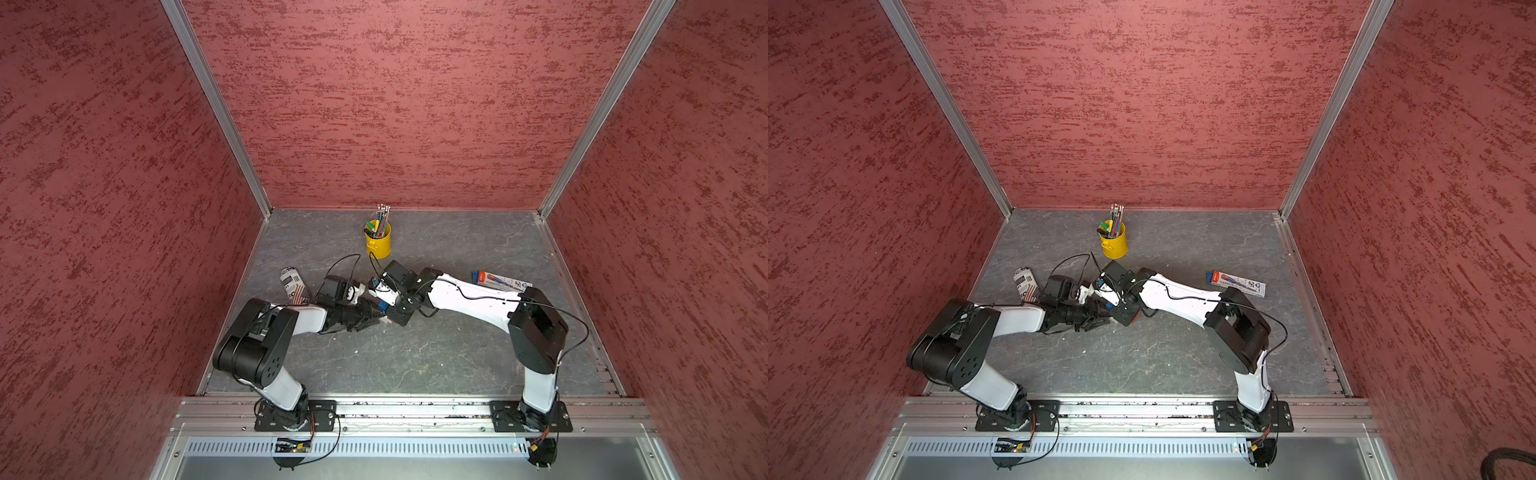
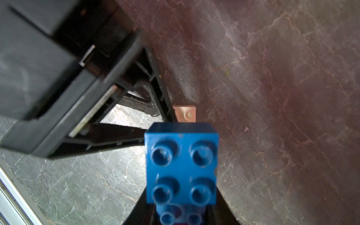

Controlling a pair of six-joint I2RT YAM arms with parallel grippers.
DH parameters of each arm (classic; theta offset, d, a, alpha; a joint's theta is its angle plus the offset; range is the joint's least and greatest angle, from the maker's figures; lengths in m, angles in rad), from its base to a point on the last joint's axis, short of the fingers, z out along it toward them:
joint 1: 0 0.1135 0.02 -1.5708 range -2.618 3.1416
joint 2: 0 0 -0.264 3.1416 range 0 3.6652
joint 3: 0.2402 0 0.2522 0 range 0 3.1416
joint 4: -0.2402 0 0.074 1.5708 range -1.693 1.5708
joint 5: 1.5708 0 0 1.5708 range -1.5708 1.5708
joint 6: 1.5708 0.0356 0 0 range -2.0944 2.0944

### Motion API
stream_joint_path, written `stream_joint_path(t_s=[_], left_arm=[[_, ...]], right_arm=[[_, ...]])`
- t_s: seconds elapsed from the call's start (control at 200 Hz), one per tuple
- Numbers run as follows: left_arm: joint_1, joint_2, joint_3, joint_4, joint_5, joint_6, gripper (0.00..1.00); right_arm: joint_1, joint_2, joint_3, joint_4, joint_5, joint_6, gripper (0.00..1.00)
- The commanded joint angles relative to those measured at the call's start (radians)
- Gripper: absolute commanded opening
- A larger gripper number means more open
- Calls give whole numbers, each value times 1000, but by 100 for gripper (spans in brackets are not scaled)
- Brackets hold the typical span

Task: Assemble the letter y with lego
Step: Assemble the lego brick with the lego brick.

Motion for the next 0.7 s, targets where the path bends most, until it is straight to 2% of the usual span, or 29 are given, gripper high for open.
stream_joint_path(t_s=[0.0,0.471,0.696], left_arm=[[4,59,-24,-116,-154,16,49],[5,65,-22,-116,-151,16,48],[4,60,-26,-116,-156,14,49]], right_arm=[[2,40,12,-39,40,-8,26],[2,41,28,-44,35,-4,27],[2,20,31,-27,31,7,36]])
